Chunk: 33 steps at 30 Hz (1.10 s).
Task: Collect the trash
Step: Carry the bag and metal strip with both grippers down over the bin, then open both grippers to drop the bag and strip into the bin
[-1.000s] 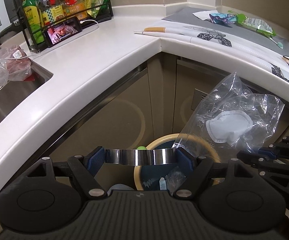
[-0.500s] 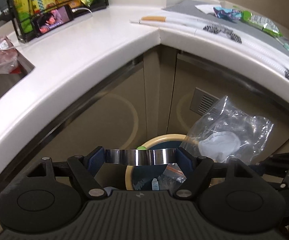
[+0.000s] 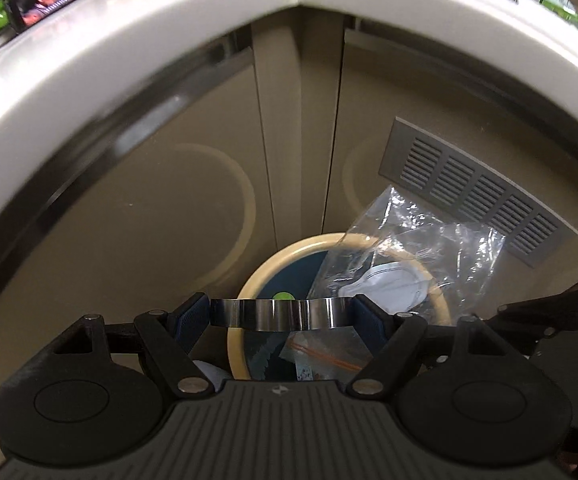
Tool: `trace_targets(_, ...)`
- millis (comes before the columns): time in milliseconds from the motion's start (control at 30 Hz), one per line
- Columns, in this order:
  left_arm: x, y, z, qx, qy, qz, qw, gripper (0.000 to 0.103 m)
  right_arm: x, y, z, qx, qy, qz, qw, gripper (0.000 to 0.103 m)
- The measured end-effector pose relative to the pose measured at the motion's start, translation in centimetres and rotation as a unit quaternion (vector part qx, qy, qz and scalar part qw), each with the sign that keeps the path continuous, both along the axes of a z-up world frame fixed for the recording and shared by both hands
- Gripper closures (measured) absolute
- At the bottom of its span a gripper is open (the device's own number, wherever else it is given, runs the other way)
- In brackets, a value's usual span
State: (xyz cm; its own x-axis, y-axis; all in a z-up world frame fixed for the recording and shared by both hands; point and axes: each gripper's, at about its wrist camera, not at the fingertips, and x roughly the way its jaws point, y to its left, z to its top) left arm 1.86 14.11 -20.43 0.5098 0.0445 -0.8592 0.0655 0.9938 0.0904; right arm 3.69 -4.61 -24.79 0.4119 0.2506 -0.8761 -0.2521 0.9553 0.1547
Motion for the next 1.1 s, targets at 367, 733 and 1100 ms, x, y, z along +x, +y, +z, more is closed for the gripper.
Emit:
trace_targets(367,2.7,-0.4,-4.3,0.008,0.038,-0.008,0.9992,0.021,2.1,0.0,-2.7,0.001,0.055,0.004,0.998,0.093)
trace_targets(733,4.7,-1.2,-7.3,0.026,0.058,-0.013,0.9979,0.021,5.8,1.1,-4.4,-0.017,0.089,0.002,0.996,0.09)
trace_targets(1100,5.6,-1.4,-9.8,0.045,0.099,-0.032,0.9935,0.014,7.4,1.8,-5.9,-0.029,0.114,-0.021,0.993,0.064)
